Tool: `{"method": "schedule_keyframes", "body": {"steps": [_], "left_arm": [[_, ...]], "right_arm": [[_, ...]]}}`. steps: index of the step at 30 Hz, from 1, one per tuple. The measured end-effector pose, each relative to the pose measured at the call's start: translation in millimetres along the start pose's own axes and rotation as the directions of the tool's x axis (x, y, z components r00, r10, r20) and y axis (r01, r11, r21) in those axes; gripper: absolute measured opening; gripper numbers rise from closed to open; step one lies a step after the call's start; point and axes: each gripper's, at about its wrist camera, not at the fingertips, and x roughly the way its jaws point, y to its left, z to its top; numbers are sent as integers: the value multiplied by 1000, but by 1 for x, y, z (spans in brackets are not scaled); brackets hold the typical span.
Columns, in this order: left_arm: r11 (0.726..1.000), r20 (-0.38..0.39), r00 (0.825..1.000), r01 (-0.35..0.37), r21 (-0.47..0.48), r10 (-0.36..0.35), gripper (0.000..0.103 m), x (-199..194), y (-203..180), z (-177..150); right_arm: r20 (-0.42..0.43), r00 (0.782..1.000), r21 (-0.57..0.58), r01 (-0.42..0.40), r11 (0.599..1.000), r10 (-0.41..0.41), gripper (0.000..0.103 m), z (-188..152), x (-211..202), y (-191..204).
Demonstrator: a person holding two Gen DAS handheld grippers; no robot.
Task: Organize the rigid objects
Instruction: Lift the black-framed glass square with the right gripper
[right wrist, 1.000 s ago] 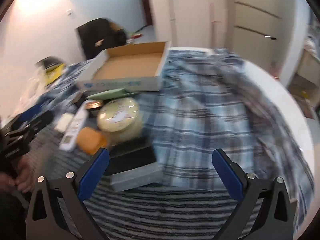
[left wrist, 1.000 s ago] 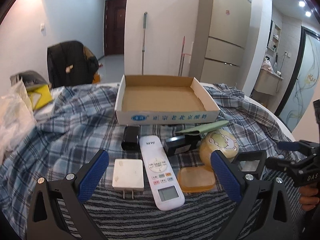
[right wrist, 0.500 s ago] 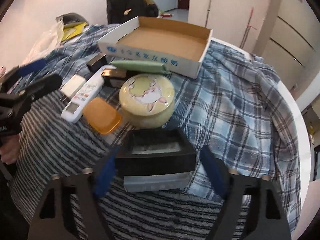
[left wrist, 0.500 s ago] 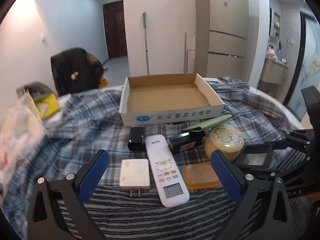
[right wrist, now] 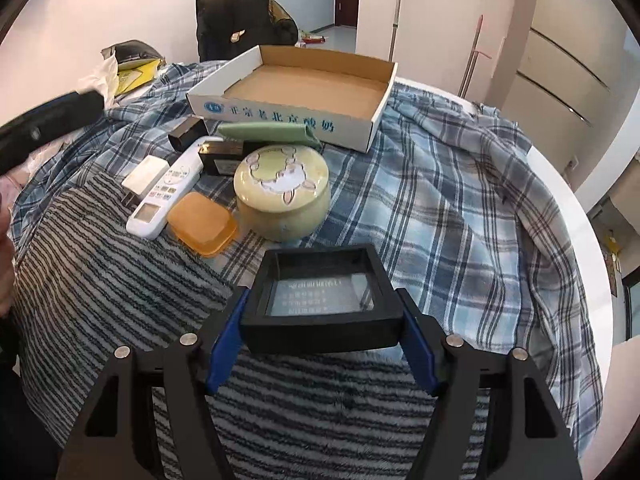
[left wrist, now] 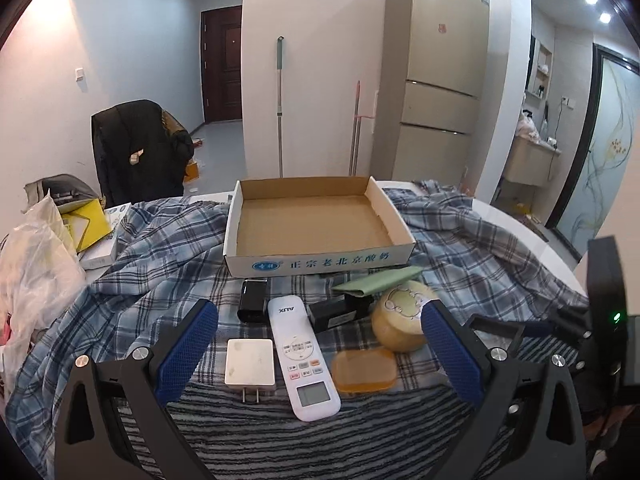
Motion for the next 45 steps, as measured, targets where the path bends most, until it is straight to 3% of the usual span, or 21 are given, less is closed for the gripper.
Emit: {"method": "schedule_keyframes", "body": {"steps": [11, 15, 20, 23, 29, 32, 35, 38, 45], "left_arm": [[999, 53, 998, -21, -29, 23, 103, -15, 14, 9], [1000, 40, 999, -6, 16, 5, 103, -16, 10, 5], [998, -34, 997, -65, 16, 65, 103, 0, 23, -9], [998, -71, 996, -60, -26, 58, 103, 6, 35, -15], [998, -46, 998, -52, -31, 51, 103, -4, 37, -15], [998, -20, 998, -62, -21, 62, 103, -9, 37, -12], [998, -10, 998, -61, -12, 61, 103, -11, 40, -12], [998, -10, 998, -63, -15, 63, 103, -10, 44, -13], [996, -51, 994, -94, -7, 93, 103, 1, 57, -18]], "right_arm": [[28, 999, 29, 14, 999, -14, 69, -4, 1, 0], [17, 1000, 13, -17, 1000, 17, 69, -4, 4, 4], [23, 1000, 17, -12, 1000, 12, 69, -10, 1, 6], [11, 1000, 14, -11, 1000, 11, 82, -10, 7, 6], [34, 999, 26, 19, 999, -20, 83, 4, 16, 8], [56, 998, -45, 31, 998, -28, 86, 13, 22, 13], [50, 999, -123, -7, 992, 13, 86, 18, 29, 17], [80, 997, -138, -1, 990, 12, 68, 21, 30, 14], [53, 998, -142, -20, 990, 28, 67, 19, 28, 12]]}}
